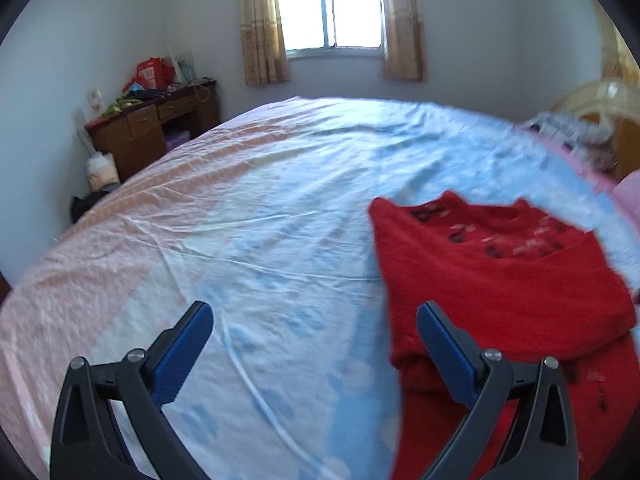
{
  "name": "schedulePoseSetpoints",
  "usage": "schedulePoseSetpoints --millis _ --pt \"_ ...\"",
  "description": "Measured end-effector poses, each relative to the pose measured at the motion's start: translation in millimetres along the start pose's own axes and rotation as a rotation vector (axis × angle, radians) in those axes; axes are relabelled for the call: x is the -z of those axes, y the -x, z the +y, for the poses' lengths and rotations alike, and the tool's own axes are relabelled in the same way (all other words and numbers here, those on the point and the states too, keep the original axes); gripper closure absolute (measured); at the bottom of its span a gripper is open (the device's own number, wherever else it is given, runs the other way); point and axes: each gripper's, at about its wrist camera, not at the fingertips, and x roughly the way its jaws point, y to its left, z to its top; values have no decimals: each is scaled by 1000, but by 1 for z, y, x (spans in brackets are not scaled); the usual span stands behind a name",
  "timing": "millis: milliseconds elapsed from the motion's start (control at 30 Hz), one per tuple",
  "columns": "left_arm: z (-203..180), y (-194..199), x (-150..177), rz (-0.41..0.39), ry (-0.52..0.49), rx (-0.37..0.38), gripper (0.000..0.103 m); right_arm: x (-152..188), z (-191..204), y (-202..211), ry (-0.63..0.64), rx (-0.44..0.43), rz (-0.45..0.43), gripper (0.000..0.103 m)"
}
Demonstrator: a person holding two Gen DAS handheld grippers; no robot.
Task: Fold small clothes
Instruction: 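Hover the open right gripper over the folded sweater, adjusting it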
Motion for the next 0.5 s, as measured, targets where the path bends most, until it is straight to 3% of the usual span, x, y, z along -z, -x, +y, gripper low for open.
schedulePoseSetpoints --millis 67,200,333,500 --pt "-4 -19 4 55 -36 -37 0 0 4 -11 -16 -70 34 56" --pt "-1 -37 18 112 -66 -73 0 15 -7 -43 -92 -115 127 56" --pt "9 -48 19 176 -12 -43 0 29 -1 -38 -39 -112 82 56" --pt "4 -43 21 155 -33 -66 0 31 -6 -33 -89 -141 78 53"
